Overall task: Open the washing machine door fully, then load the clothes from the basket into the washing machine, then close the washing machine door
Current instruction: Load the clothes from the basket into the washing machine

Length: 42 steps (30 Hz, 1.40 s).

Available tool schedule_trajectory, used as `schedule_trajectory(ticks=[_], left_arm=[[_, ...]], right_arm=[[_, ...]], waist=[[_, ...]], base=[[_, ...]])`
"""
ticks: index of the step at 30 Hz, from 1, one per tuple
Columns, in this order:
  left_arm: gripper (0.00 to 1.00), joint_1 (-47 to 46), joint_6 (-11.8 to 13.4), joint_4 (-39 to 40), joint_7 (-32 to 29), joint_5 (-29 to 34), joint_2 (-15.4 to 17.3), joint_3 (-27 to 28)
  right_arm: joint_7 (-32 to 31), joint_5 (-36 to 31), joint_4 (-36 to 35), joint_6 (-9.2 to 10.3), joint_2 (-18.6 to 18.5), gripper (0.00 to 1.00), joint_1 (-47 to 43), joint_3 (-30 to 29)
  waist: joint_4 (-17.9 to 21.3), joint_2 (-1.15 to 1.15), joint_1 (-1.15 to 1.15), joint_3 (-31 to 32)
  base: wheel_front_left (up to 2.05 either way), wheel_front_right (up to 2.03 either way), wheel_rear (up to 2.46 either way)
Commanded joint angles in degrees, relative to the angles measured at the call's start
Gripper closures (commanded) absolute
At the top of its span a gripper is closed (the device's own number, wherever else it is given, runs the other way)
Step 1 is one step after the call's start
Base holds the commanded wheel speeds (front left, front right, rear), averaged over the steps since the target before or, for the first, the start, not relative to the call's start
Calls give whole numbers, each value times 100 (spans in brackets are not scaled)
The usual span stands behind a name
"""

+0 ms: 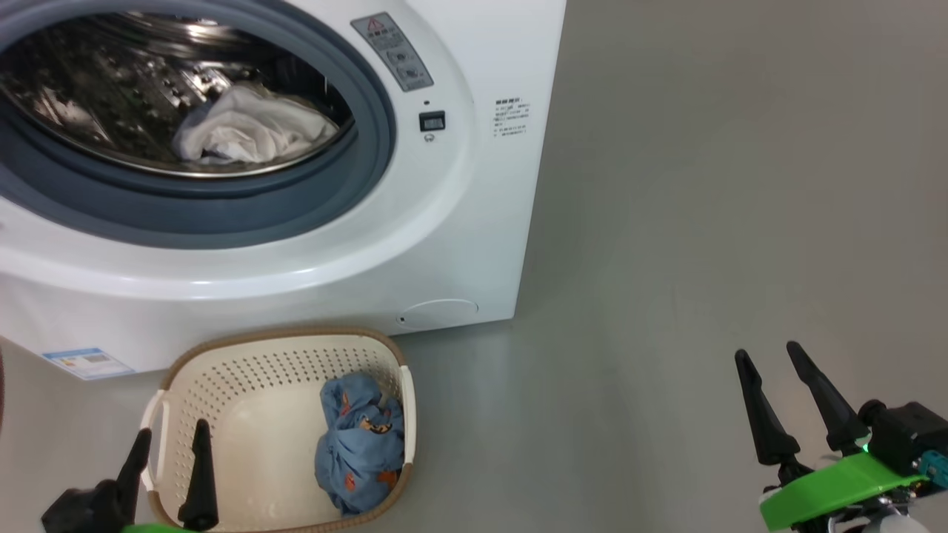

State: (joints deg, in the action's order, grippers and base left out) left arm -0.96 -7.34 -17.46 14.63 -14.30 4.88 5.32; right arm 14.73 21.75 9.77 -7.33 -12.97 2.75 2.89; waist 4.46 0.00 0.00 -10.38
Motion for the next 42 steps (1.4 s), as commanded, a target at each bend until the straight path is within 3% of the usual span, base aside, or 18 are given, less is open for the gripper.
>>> schedule_trajectory(ticks=[1, 18, 32, 42], left_arm=[[0, -243, -14, 45, 37, -41, 121, 151], [0, -1168, -14, -1302, 37, -471, 295, -535], [0, -2407, -14, -2925, 37, -1202, 563, -1694], [0, -3188, -14, -3738, 37, -1910, 693, -2830]], right_arm=[[27, -50, -160, -16, -53, 0, 177, 100], [27, -124, -285, -16, 147, 0, 695, 161], [27, -160, -301, -16, 285, 0, 1245, 319], [27, -190, -337, -16, 336, 0, 1582, 383]], waist=[[30, 0, 0, -167], [175, 0, 0, -988], [336, 0, 0, -1854], [389, 0, 0, -2402]], base=[[0, 0, 0], [0, 0, 0], [0, 0, 0], [0, 0, 0]])
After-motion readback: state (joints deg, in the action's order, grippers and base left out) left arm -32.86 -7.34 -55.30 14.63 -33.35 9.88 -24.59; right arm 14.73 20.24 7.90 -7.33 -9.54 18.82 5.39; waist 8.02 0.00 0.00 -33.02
